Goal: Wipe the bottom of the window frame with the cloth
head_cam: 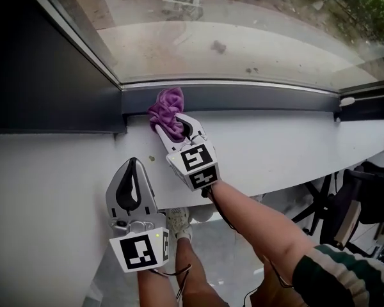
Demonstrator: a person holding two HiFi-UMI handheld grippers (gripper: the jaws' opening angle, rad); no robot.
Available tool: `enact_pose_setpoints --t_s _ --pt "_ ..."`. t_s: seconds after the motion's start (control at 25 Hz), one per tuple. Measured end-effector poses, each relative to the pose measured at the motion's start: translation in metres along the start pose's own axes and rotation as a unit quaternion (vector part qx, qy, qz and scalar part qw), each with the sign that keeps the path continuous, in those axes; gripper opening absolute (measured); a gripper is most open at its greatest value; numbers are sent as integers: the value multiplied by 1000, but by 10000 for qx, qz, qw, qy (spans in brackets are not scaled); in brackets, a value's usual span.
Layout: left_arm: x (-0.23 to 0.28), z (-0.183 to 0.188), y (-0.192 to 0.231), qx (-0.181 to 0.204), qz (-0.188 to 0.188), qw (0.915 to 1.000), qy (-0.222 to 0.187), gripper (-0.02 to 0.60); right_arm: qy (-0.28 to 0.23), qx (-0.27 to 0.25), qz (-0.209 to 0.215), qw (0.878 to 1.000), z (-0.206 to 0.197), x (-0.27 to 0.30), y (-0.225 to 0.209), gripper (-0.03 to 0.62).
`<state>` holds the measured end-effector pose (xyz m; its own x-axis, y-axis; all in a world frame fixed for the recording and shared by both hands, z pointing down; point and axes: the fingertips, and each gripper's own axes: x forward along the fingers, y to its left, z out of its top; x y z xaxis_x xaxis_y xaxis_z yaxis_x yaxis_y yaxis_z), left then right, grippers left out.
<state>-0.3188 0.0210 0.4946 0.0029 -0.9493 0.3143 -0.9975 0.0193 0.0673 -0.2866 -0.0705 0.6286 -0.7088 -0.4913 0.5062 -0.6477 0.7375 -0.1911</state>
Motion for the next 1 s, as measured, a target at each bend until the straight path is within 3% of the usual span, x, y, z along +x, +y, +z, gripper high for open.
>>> enact_pose_setpoints --t_s 0.56,1.0 --pt "-9 8 20 2 178 9998 -22 6 22 -180 745 9971 15 35 64 147" --pt "-4 15 17 56 119 9999 -13 6 -276 -220 745 9966 38 14 60 147"
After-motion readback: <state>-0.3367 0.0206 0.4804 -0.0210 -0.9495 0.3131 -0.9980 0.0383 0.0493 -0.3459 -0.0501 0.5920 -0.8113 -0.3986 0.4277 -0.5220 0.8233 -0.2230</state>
